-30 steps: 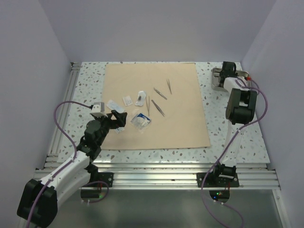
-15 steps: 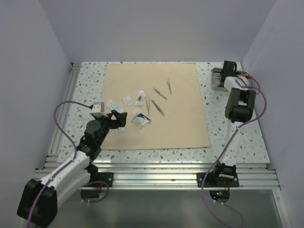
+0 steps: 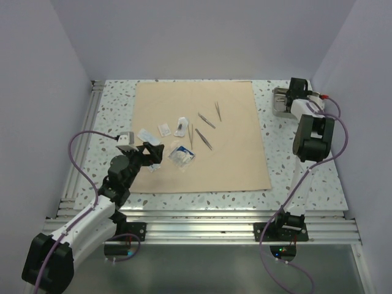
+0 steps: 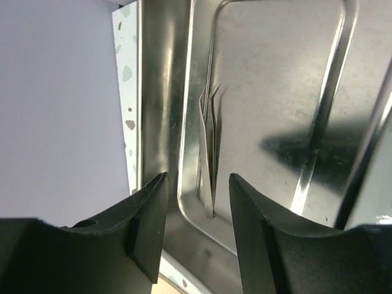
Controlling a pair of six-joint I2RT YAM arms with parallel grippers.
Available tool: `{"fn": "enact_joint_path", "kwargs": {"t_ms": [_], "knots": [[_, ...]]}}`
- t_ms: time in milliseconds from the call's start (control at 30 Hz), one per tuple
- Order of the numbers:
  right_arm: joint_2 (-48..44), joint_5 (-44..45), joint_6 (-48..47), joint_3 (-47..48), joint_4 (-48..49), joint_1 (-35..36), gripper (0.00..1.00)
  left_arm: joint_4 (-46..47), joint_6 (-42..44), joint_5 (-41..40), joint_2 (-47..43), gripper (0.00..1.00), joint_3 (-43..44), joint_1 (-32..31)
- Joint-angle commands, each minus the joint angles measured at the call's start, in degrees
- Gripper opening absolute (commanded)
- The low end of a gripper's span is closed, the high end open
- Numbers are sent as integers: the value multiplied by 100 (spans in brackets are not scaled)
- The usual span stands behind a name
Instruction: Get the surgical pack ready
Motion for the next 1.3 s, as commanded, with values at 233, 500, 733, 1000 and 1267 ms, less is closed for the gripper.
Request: {"fn": "enact_joint_path", "kwargs": {"t_ms": [233,500,733,1000,1267], "knots": [[-1558,226,-126,-1212,69,-26,49,346,120,137,-13,97,-7,-32],[-1761,50,-56,-1256,-845,-35,52,355,128,119,23,98,19,-32],[-1647,129,-47,-1001,-1548,-35,55,329,128,101,5,98,28,-33],[-1401,59,58,-984,-1399,-26,53,328,128,102,23,99,37,-41],[-971,-73,85,-694,-1329,-35,51,337,146,84,58,99,45,-41]]}}
